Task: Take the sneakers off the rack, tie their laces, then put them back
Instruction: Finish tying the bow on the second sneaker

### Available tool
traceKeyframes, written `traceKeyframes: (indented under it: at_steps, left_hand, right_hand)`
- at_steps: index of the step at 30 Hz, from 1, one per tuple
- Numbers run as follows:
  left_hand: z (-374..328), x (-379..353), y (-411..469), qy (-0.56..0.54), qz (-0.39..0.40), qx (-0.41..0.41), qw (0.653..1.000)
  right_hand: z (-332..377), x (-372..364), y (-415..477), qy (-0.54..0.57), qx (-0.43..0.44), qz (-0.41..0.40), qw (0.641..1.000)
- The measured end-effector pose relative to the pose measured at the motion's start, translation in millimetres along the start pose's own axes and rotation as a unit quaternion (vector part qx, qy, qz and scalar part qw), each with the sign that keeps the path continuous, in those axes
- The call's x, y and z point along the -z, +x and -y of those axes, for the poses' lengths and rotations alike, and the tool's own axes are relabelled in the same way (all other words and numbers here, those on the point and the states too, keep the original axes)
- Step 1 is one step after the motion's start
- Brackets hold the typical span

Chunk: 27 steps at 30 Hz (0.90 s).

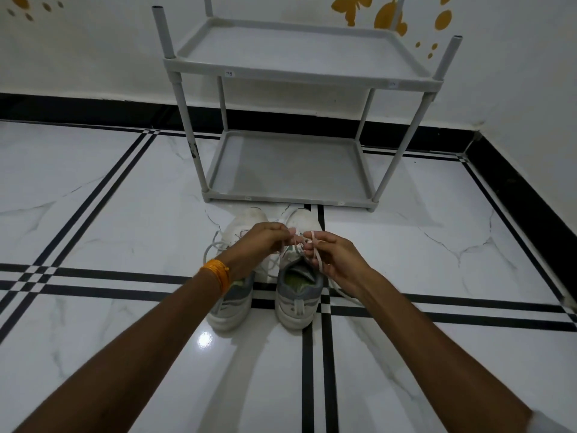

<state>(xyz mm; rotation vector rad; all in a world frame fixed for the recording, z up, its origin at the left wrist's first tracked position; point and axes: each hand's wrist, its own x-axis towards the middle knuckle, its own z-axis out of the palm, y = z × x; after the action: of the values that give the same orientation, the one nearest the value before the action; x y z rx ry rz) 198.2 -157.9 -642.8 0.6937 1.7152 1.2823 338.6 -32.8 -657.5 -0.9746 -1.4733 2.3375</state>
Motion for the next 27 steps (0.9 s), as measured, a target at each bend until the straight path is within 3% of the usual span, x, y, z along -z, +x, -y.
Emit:
traceKeyframes:
  at_steps: [2, 4, 10, 14, 21, 27]
  left_hand:
    - [8, -10, 2, -0.089, -0.011, 0.0, 0.996]
    - [14, -22, 2, -0.101, -0.031, -0.037, 0.994]
    - [20, -36, 11, 0.019, -0.137, -0.159, 0.978]
    - [23, -39, 10, 0.09, -0.136, -0.19, 0.968]
    - [28, -34, 10, 0.098, -0.173, -0.166, 0.966]
    - [28, -35, 8, 0.012, -0.187, -0.12, 0.975]
  right_hand:
    - [-2, 0, 0, -0.038, 0.015, -0.014, 0.999]
    - [-2, -1, -2, -0.071, 0.032, -0.028, 0.997]
    - [1, -8, -1, -0.119, 0.071, -0.076, 0.987]
    - [-1, -7, 0, -0.122, 0.079, -0.086, 0.986]
    - [1, -1, 4, -0.129, 0.047, -0.054, 0.989]
    - [5, -8, 10, -0.149, 0.027, -0.105, 0.983]
